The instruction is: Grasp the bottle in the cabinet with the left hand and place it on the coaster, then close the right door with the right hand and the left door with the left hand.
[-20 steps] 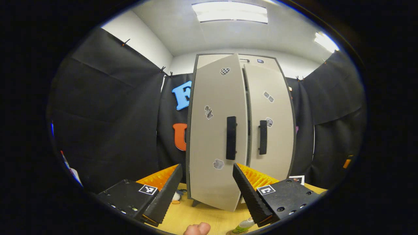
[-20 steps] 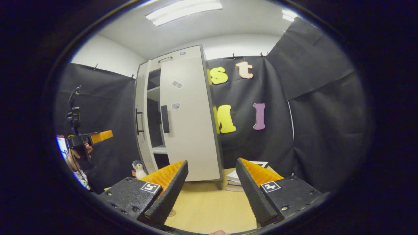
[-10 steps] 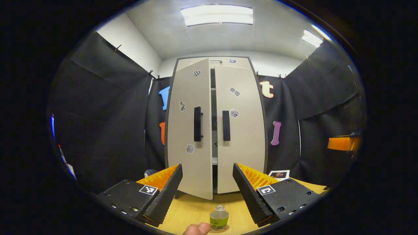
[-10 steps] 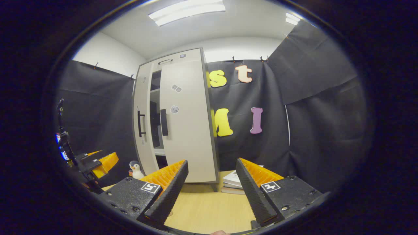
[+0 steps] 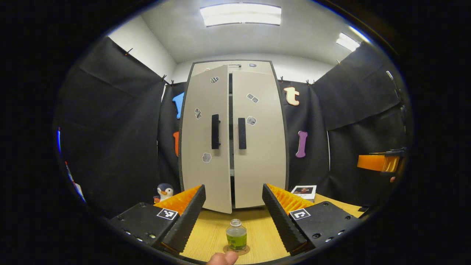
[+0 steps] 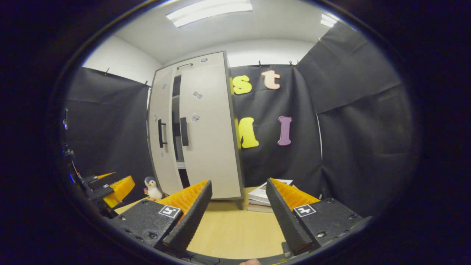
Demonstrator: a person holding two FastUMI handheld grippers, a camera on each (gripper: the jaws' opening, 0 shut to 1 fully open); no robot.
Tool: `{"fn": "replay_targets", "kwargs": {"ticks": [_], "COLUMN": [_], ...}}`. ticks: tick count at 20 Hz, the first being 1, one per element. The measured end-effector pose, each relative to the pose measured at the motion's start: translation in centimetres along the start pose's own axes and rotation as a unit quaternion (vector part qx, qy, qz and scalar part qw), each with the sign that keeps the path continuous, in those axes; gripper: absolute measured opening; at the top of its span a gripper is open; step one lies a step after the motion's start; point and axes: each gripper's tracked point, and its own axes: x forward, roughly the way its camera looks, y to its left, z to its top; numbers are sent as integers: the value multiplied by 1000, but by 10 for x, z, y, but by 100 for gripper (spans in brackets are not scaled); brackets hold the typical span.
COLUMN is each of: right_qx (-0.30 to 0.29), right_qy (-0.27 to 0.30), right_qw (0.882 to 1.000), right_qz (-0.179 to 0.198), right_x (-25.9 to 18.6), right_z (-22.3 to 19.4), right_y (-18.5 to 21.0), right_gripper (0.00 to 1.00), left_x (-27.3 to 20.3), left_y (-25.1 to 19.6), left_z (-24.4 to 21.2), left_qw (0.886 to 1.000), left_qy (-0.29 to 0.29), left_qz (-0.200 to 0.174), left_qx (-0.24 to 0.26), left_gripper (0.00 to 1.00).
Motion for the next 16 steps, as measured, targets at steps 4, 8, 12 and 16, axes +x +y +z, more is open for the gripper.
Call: {"fn": "replay_targets", "kwargs": {"ticks": [4,8,12,16], "right_qx": [4,11,15,18], "right_qy": [4,3,7,8], "right_qw": [1000,1000,1000,1000], "right_qz": [6,4,3,7], "right_x": [-1,-3,-3,-2], "right_z": [-3,-4,-6,-8], "right_y": [4,4,5,8], "right_gripper": [96,97,97,97], "left_x": [-1,-4,-5,-7], "left_y": [0,5,5,5], "left_z": [1,-1,0,0], "left_qw": [1000,1000,1000,1000], "left_qy": [0,-2,-2,-1], "left_qz": [0,14,14,16], "left_qx": [-12,-12,-15,-17], "left_gripper": [94,94,99,89]}}
